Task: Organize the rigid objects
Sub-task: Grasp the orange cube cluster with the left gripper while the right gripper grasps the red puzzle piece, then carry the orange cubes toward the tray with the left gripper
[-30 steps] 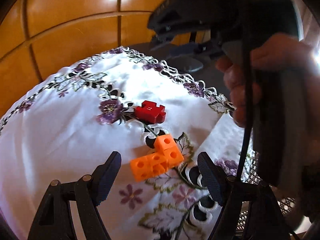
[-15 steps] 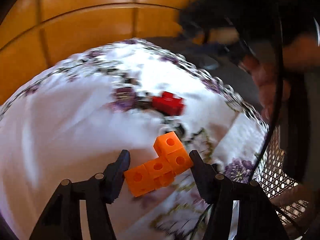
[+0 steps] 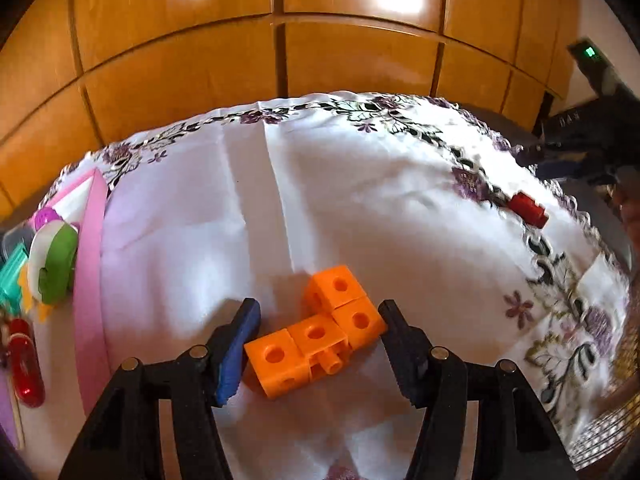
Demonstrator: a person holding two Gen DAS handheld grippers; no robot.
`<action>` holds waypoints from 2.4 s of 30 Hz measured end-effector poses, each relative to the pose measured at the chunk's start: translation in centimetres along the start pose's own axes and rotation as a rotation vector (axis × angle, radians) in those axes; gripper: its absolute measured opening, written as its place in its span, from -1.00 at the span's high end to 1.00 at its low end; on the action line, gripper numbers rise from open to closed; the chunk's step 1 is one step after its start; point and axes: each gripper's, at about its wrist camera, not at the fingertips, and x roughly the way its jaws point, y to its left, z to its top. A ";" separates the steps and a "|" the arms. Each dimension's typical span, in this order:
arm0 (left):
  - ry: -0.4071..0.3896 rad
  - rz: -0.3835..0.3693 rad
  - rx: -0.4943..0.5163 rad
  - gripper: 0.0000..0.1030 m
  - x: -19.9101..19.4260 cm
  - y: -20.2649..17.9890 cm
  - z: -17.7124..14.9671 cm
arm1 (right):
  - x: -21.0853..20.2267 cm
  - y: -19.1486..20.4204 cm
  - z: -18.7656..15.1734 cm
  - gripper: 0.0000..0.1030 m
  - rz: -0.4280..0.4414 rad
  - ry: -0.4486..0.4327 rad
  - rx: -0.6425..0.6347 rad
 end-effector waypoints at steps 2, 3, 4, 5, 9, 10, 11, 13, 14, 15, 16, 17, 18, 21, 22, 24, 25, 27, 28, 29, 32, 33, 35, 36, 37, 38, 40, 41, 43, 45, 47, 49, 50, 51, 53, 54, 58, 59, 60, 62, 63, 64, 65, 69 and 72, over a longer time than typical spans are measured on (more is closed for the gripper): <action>-0.003 0.010 0.010 -0.20 0.0 -0.2 0.0 | 0.5 0.2 -0.1 0.34 -0.013 0.025 -0.011; -0.004 0.006 0.007 -0.19 0.1 -0.1 0.0 | 0.8 0.3 -0.2 0.34 -0.019 0.039 -0.016; -0.005 0.000 0.001 -0.19 0.1 -0.1 0.0 | 1.0 0.3 -0.3 0.34 -0.024 0.052 -0.023; -0.006 -0.004 -0.002 -0.19 0.1 -0.1 0.0 | 1.2 0.5 -0.4 0.34 -0.028 0.061 -0.033; -0.012 0.002 0.006 -0.20 0.0 -0.2 0.0 | 2.1 1.3 -0.8 0.25 -0.047 0.108 -0.085; -0.013 0.002 0.007 -0.20 0.1 -0.4 0.0 | 2.2 1.6 -0.9 0.24 -0.056 0.112 -0.103; -0.014 0.002 0.007 -0.20 0.1 -0.4 0.0 | 2.4 1.7 -1.0 0.20 -0.061 0.117 -0.113; -0.015 0.002 0.007 -0.20 0.0 -0.4 0.0 | 2.8 2.0 -1.2 0.17 -0.071 0.136 -0.130; -0.016 0.002 0.008 -0.20 0.0 -0.4 -0.1 | 2.9 2.1 -1.2 0.17 -0.077 0.142 -0.138; -0.018 0.002 0.008 -0.20 0.0 -0.4 -0.1 | 3.0 2.2 -1.3 0.17 -0.083 0.143 -0.146; -0.019 0.002 0.008 -0.20 0.0 -0.4 -0.1 | 3.0 2.2 -1.3 0.17 -0.089 0.144 -0.153; -0.021 0.001 0.008 -0.20 0.0 -0.4 -0.1 | 3.1 2.2 -1.4 0.17 -0.095 0.146 -0.157; -0.022 0.000 0.007 -0.20 0.0 -0.3 -0.1 | 3.2 2.2 -1.5 0.17 -0.103 0.151 -0.163; -0.025 -0.002 0.005 -0.20 0.0 -0.3 -0.1 | 3.4 3.1 -1.9 0.32 -0.144 0.156 -0.233; -0.026 -0.003 0.004 -0.20 -0.1 -0.2 -0.2 | 3.4 3.5 -2.0 0.34 -0.165 0.147 -0.261; -0.028 -0.005 0.002 -0.20 -0.1 -0.2 -0.2 | 3.2 4.5 -2.4 0.34 -0.208 0.123 -0.325; -0.029 -0.006 0.002 -0.20 -0.1 -0.2 -0.2 | 2.9 4.9 -2.5 0.34 -0.204 0.101 -0.346; -0.030 -0.006 0.002 -0.20 -0.1 -0.2 -0.2 | 1.9 5.3 -2.4 0.34 -0.168 0.052 -0.356; -0.031 -0.006 0.002 -0.20 -0.1 -0.3 -0.2 | 1.2 5.5 -2.3 0.34 -0.142 0.012 -0.362; -0.030 -0.006 0.002 -0.20 -0.1 -0.3 -0.2 | 0.8 5.7 -2.3 0.34 -0.125 -0.007 -0.365; -0.031 -0.006 0.002 -0.20 -0.1 -0.3 -0.2 | 0.7 6.9 -2.4 0.34 -0.043 -0.001 -0.399; -0.031 -0.006 0.002 -0.20 -0.1 -0.2 -0.3 | 0.9 7.3 -2.7 0.34 -0.033 0.015 -0.419; -0.031 -0.006 0.002 -0.20 -0.1 -0.2 -0.3 | 1.5 8.8 -3.7 0.33 -0.026 0.049 -0.501; -0.031 -0.006 0.002 -0.20 -0.1 -0.2 -0.3 | 1.6 9.4 -4.1 0.33 -0.028 0.053 -0.537; -0.031 -0.006 0.001 -0.20 -0.1 -0.2 -0.3 | 1.8 9.9 -4.6 0.34 -0.034 0.059 -0.572; -0.031 -0.007 0.001 -0.20 -0.1 -0.2 -0.3 | 2.0 10.2 -4.9 0.34 -0.044 0.066 -0.598; -0.031 -0.007 0.001 -0.20 -0.1 -0.2 -0.3 | 2.7 10.6 -5.5 0.34 -0.079 0.083 -0.641; -0.031 -0.007 0.001 -0.20 -0.1 -0.2 -0.3 | 3.0 10.7 -5.7 0.33 -0.096 0.093 -0.653; -0.032 -0.006 0.002 -0.20 -0.1 -0.2 -0.3 | 3.2 10.7 -5.9 0.34 -0.104 0.094 -0.663; -0.032 -0.007 0.001 -0.20 -0.1 -0.2 -0.3 | 3.2 10.6 -5.9 0.34 -0.102 0.098 -0.661; -0.032 -0.007 0.001 -0.20 -0.1 -0.2 -0.3 | 3.1 10.5 -5.9 0.34 -0.105 0.097 -0.666; -0.032 -0.007 0.001 -0.20 -0.1 -0.2 -0.3 | 3.2 10.6 -6.1 0.34 -0.112 0.094 -0.678; -0.032 -0.006 0.002 -0.20 -0.1 -0.2 -0.3 | 3.2 10.7 -6.1 0.34 -0.114 0.093 -0.681; -0.032 -0.006 0.002 -0.20 -0.1 -0.2 -0.3 | 3.2 10.7 -6.1 0.34 -0.116 0.091 -0.685; -0.032 -0.006 0.001 -0.20 -0.1 -0.2 -0.3 | 3.3 10.7 -6.1 0.34 -0.118 0.091 -0.688; -0.032 -0.007 0.001 -0.20 -0.1 -0.2 -0.3 | 3.2 10.8 -6.2 0.34 -0.119 0.090 -0.690; -0.032 -0.006 0.002 -0.20 -0.1 -0.2 -0.3 | 3.2 10.9 -6.3 0.34 -0.125 0.086 -0.701; -0.033 -0.006 0.002 -0.20 -0.1 -0.2 -0.3 | 3.1 11.0 -6.3 0.34 -0.126 0.085 -0.704; -0.033 -0.007 0.001 -0.20 -0.1 -0.2 -0.3 | 3.1 11.0 -6.4 0.34 -0.128 0.084 -0.707; -0.033 -0.006 0.002 -0.20 -0.1 -0.2 -0.3 | 3.1 11.0 -6.4 0.34 -0.131 0.081 -0.712; -0.033 -0.006 0.002 -0.20 -0.1 -0.3 -0.3 | 3.1 11.0 -6.4 0.34 -0.132 0.081 -0.715; -0.033 -0.006 0.002 -0.20 -0.1 -0.2 -0.3 | 3.1 11.1 -6.4 0.34 -0.133 0.079 -0.718; -0.033 -0.007 0.001 -0.20 -0.1 -0.2 -0.3 | 3.1 11.1 -6.5 0.34 -0.134 0.079 -0.720; -0.034 -0.005 0.003 -0.20 -0.1 -0.3 -0.3 | 3.1 11.1 -6.5 0.34 -0.138 0.076 -0.729; -0.034 -0.005 0.003 -0.20 -0.1 -0.2 -0.3 | 3.0 11.2 -6.6 0.34 -0.142 0.073 -0.736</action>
